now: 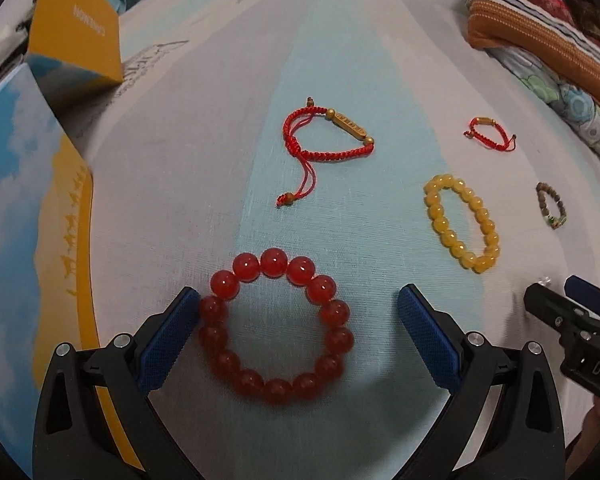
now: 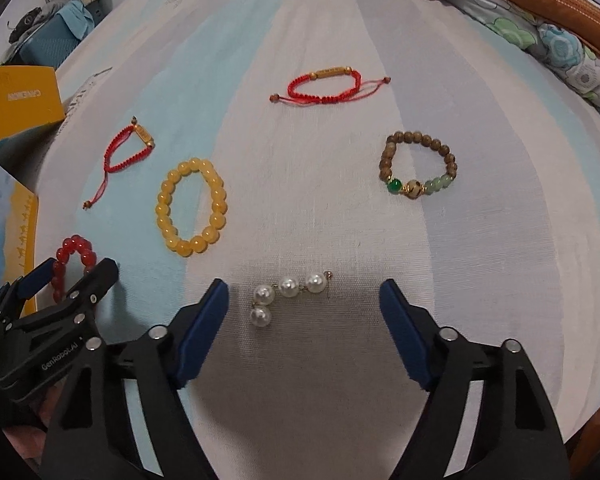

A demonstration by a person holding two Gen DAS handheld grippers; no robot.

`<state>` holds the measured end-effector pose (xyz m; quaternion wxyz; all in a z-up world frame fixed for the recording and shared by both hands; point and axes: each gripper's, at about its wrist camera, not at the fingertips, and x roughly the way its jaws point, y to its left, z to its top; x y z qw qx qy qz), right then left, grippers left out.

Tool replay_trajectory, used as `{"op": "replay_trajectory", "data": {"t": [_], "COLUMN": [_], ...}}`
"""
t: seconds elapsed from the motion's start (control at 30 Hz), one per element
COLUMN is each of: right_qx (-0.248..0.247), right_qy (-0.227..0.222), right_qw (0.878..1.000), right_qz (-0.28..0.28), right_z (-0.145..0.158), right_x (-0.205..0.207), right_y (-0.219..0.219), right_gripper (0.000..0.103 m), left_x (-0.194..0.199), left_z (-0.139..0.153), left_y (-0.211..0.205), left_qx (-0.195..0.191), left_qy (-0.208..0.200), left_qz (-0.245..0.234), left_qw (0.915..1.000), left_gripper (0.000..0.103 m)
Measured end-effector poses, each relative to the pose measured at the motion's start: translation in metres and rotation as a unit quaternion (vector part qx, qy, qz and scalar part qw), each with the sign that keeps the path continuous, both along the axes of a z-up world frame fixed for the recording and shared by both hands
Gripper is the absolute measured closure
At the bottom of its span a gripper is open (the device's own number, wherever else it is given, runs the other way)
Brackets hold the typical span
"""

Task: Organize jewelry
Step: 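Grasp the red bead bracelet with the left tool while the right tool grasps the pearl earrings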

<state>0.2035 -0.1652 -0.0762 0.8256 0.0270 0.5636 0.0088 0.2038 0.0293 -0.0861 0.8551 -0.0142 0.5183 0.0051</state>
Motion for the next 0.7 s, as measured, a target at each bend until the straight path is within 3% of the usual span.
{"op": "replay_trajectory", "data": {"t": [0.1,0.27,0.5,0.63,0.7], "right_qx": [0.007,0.005,0.013,0.011,0.018], "right_qy": [0.009,0.014,0.019,0.019,0.018], "right_qw": [1.000,1.000,0.999,0.999,0.999], "right_qz": [0.000,-0.007,-0.022,-0.029,-0.033], "right_z": [-0.004,-0.007,-0.009,-0.009,-0.008], "right_x": [0.001,-0.001,-0.002,-0.002,-0.002], "right_y": [-0.002,-0.006,-0.010,-0.013,-0.015], "right_gripper": [0.046,0.055,0.085,0.092,0.092], "left_x": [-0.002,-0.006,-0.015,-0.019,-0.020], "left_z": [-0.002,0.000,0.002,0.004,0.007], "left_y": [-0.004,0.000,0.001,0.001,0.001], "left_qx": [0.015,0.018,0.017,0.015,0.002], "left_qy": [-0.005,-0.007,-0.008,-0.008,-0.008], "left_qz": [-0.009,-0.001,-0.012,-0.020,-0.025], "left_qw": [0.9998,0.9998,0.9998,0.9997,0.9997], "left_gripper": [0.012,0.037,0.058,0.075,0.077]}}
